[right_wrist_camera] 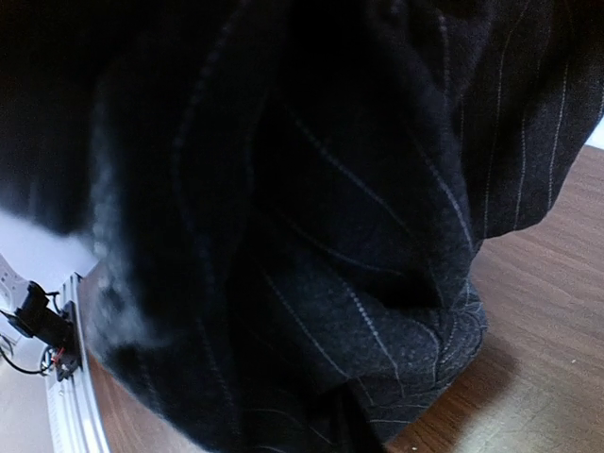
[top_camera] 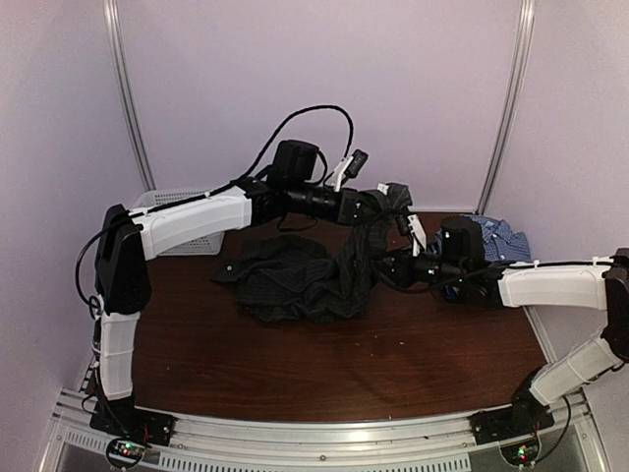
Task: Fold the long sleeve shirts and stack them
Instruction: Place the crumpled shirt at the center of the board, then flatten out the crumpled shirt at the center of the board.
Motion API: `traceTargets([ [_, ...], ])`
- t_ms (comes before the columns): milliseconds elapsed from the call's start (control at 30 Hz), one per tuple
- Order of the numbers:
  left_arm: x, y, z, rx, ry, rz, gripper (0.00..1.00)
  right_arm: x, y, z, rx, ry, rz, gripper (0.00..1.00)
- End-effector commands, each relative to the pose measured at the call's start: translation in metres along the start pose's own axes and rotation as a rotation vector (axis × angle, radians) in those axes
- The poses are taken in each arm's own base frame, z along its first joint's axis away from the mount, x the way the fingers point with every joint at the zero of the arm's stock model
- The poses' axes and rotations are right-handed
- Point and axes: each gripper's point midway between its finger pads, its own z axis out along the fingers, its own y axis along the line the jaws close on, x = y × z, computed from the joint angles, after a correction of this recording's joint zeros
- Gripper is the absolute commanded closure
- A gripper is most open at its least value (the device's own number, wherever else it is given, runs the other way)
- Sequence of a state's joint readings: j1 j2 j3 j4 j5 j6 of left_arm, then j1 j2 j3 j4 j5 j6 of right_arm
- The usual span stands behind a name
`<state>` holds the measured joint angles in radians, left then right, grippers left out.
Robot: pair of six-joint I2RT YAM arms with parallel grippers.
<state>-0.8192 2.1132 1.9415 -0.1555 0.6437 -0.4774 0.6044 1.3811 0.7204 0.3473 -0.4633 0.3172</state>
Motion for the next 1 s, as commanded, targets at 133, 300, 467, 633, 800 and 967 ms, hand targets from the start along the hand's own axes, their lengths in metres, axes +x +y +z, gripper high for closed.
traceTargets([
  [133, -0.024, 0.036, -0.014, 0.009, -0.09, 0.01, 0.91, -0.039, 0.034, -0.013, -0.086, -0.073, 0.007, 1.0],
  [300, -0.034, 0.129, -0.04, -0.15, -0.154, -0.077, 0.77, -0.086, 0.04, -0.048, -0.002, -0.172, 0.115, 1.0],
  [467, -0.032, 0.157, -0.058, -0.201, -0.144, -0.057, 0.48, -0.148, 0.025, -0.084, 0.188, -0.322, 0.219, 1.0],
  [633, -0.028, 0.143, -0.089, -0.31, -0.155, 0.016, 0.2, -0.167, 0.001, -0.086, 0.292, -0.354, 0.279, 1.0],
  [800, 0.01, 0.108, -0.111, -0.337, -0.169, 0.082, 0.16, -0.162, -0.02, -0.075, 0.33, -0.346, 0.305, 1.0],
  [967, 0.073, 0.064, -0.093, -0.223, -0.097, 0.166, 0.16, -0.162, -0.023, -0.072, 0.326, -0.337, 0.289, 1.0],
])
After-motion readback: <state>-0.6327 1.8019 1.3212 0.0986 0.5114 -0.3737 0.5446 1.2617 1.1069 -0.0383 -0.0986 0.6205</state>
